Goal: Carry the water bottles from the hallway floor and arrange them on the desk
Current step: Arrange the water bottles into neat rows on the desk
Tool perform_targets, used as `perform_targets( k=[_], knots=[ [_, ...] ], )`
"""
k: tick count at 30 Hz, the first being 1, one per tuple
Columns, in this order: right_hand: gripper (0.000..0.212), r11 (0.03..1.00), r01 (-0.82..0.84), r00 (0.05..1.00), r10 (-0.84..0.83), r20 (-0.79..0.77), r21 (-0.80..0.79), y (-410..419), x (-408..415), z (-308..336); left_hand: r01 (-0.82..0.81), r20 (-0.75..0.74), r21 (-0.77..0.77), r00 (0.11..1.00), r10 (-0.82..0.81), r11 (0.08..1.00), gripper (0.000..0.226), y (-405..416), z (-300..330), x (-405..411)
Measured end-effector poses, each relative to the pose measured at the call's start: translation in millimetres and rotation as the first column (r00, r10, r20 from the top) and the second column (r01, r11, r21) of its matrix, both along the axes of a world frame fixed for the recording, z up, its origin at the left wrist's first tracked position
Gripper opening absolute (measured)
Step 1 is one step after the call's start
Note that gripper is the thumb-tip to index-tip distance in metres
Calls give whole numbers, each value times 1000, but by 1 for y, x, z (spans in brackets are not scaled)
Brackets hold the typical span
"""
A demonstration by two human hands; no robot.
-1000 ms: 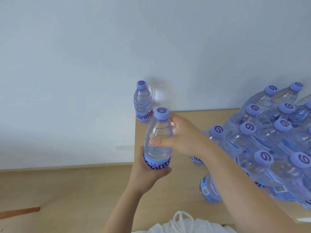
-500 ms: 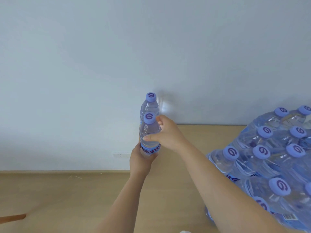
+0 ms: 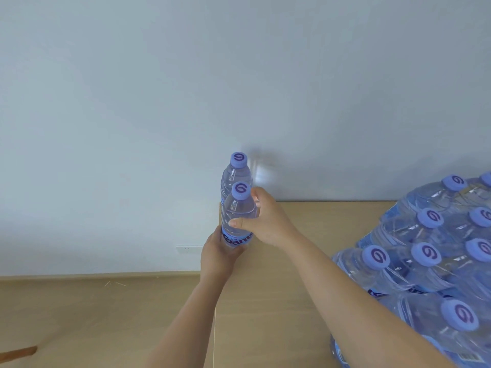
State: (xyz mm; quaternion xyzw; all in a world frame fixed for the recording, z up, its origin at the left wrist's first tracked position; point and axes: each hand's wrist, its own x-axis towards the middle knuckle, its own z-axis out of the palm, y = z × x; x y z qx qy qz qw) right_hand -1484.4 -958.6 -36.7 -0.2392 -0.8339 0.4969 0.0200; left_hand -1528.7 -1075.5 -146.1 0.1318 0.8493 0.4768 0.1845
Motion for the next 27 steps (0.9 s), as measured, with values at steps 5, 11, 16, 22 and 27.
perform_targets(
  k=[5,11,16,22,27],
  knots=[
    [76,956,-106,977,48,208,274,-20,20,27,-22,62,-109,998,29,994,39,4,3,20],
    [49,904,-98,972,-2,234,416,-20,94,74,226,124,-300,972,-197,927,80,-2,17,83],
    [35,800,-147,930,-88,356,582,12,147,83,437,171,-154,895,-411,886,93,19,34,123],
    [24,825,-72,919,-164,359,560,34,161,65,516,165,-140,854,-494,845,92,29,41,140],
    [27,846,-112,935,-87,343,521,44,164,68,501,143,-149,864,-483,852,94,23,43,135]
  ],
)
